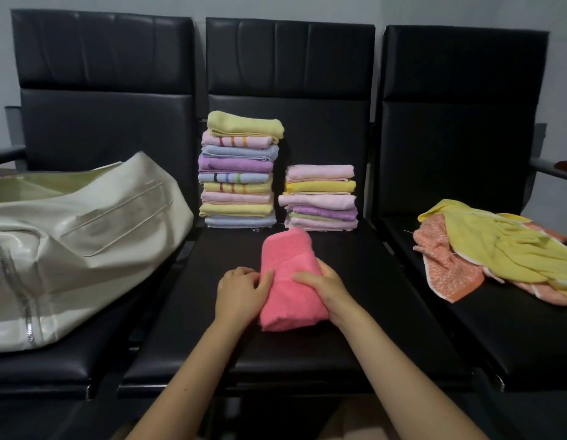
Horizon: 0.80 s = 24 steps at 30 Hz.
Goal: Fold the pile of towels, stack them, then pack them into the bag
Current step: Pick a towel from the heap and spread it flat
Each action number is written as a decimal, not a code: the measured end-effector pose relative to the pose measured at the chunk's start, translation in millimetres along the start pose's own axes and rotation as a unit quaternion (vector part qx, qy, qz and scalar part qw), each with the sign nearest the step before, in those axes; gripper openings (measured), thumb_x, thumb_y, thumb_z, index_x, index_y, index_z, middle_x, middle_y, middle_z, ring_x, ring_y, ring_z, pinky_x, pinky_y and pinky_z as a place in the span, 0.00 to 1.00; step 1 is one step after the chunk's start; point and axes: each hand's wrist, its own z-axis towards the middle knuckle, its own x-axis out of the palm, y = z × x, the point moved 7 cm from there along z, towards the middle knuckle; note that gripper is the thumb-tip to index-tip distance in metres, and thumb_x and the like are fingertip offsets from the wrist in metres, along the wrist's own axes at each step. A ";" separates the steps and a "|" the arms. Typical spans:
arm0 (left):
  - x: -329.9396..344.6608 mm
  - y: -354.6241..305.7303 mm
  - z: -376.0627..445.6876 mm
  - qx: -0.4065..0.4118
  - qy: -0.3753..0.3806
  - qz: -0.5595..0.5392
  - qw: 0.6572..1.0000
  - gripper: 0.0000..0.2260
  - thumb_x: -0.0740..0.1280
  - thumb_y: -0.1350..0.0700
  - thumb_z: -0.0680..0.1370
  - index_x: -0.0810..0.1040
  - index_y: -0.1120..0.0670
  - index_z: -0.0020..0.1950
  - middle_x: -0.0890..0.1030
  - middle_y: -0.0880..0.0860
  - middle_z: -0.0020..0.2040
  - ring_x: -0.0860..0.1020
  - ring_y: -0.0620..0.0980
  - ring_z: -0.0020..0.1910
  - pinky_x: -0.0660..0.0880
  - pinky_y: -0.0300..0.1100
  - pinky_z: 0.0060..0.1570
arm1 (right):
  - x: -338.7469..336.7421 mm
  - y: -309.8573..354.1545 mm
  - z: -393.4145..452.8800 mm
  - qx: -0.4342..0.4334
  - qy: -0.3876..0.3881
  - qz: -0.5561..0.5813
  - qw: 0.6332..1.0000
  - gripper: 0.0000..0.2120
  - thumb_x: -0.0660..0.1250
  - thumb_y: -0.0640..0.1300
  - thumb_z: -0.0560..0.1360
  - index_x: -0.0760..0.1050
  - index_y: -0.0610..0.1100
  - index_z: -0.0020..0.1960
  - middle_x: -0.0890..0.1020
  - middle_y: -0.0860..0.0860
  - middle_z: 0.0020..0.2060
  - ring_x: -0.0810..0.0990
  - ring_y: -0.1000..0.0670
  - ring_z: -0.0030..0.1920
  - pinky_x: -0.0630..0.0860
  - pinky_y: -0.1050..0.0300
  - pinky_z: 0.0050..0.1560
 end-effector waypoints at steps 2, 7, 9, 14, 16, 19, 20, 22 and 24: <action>4.8 -8.3 -4.6 0.030 0.049 -0.034 0.998 0.26 0.52 0.37 0.80 0.85 0.51 0.50 0.78 0.49 0.57 0.73 0.49 0.60 0.71 0.47 0.57 | -0.8 -1.5 -4.4 0.008 0.035 0.075 0.997 0.18 0.72 0.39 0.71 0.73 0.51 0.58 0.79 0.45 0.55 0.80 0.44 0.55 0.79 0.51 0.50; 1.4 -9.8 -13.8 -0.063 0.145 -0.313 0.936 0.23 0.62 0.34 0.76 0.82 0.53 0.49 0.84 0.52 0.47 0.83 0.48 0.46 0.78 0.44 0.51 | 6.3 -5.9 -8.7 0.032 0.101 0.124 0.987 0.25 0.70 0.41 0.65 0.73 0.45 0.61 0.80 0.42 0.55 0.80 0.41 0.56 0.78 0.43 0.57; 0.0 -8.8 -18.5 -0.085 0.164 -0.422 0.888 0.25 0.70 0.36 0.71 0.81 0.55 0.56 0.85 0.53 0.51 0.84 0.48 0.49 0.78 0.44 0.54 | 8.6 -4.9 -9.0 0.029 0.116 0.114 0.986 0.23 0.69 0.40 0.65 0.73 0.45 0.61 0.80 0.42 0.54 0.80 0.42 0.55 0.76 0.42 0.59; -5.4 -5.2 -25.0 -0.082 0.151 -0.562 0.809 0.26 0.71 0.43 0.73 0.75 0.57 0.65 0.83 0.56 0.57 0.82 0.54 0.55 0.78 0.45 0.51 | 15.9 -4.6 -10.1 0.018 0.123 0.071 0.990 0.21 0.71 0.40 0.69 0.74 0.46 0.61 0.81 0.44 0.54 0.82 0.44 0.54 0.79 0.48 0.55; -9.0 -4.7 -26.0 -0.088 0.149 -0.580 0.796 0.25 0.70 0.43 0.74 0.75 0.57 0.65 0.83 0.57 0.56 0.82 0.55 0.55 0.79 0.45 0.49 | 19.2 -4.3 -12.3 0.002 0.120 0.033 0.992 0.16 0.70 0.37 0.74 0.74 0.47 0.60 0.81 0.46 0.53 0.82 0.47 0.51 0.80 0.54 0.50; -9.2 -6.9 -26.5 -0.099 0.170 -0.565 0.801 0.30 0.73 0.38 0.68 0.77 0.56 0.63 0.84 0.57 0.54 0.83 0.55 0.54 0.78 0.46 0.49 | 21.8 -4.3 -15.6 -0.019 0.108 -0.007 0.994 0.15 0.69 0.38 0.75 0.73 0.49 0.59 0.81 0.48 0.53 0.83 0.50 0.51 0.80 0.58 0.47; -8.7 -7.2 -27.0 -0.106 0.171 -0.558 0.805 0.29 0.73 0.39 0.69 0.77 0.56 0.62 0.84 0.57 0.53 0.83 0.55 0.52 0.78 0.46 0.48 | 22.0 -4.1 -16.1 -0.024 0.104 -0.008 0.994 0.16 0.70 0.38 0.74 0.73 0.49 0.59 0.81 0.48 0.53 0.83 0.50 0.52 0.80 0.58 0.48; -7.1 -5.5 -27.8 -0.126 0.155 -0.557 0.806 0.23 0.71 0.44 0.72 0.78 0.57 0.61 0.84 0.57 0.52 0.84 0.55 0.51 0.78 0.47 0.48 | 21.0 -3.1 -17.2 -0.024 0.095 0.001 0.995 0.18 0.72 0.40 0.73 0.73 0.48 0.61 0.81 0.47 0.55 0.83 0.49 0.53 0.80 0.57 0.49; -7.3 -2.1 -27.4 -0.137 0.119 -0.560 0.809 0.18 0.68 0.48 0.75 0.78 0.57 0.60 0.84 0.57 0.52 0.84 0.54 0.50 0.78 0.47 0.48 | 18.2 -4.0 -16.2 -0.013 0.083 0.013 0.996 0.22 0.75 0.45 0.69 0.74 0.47 0.61 0.81 0.46 0.56 0.82 0.47 0.54 0.80 0.55 0.50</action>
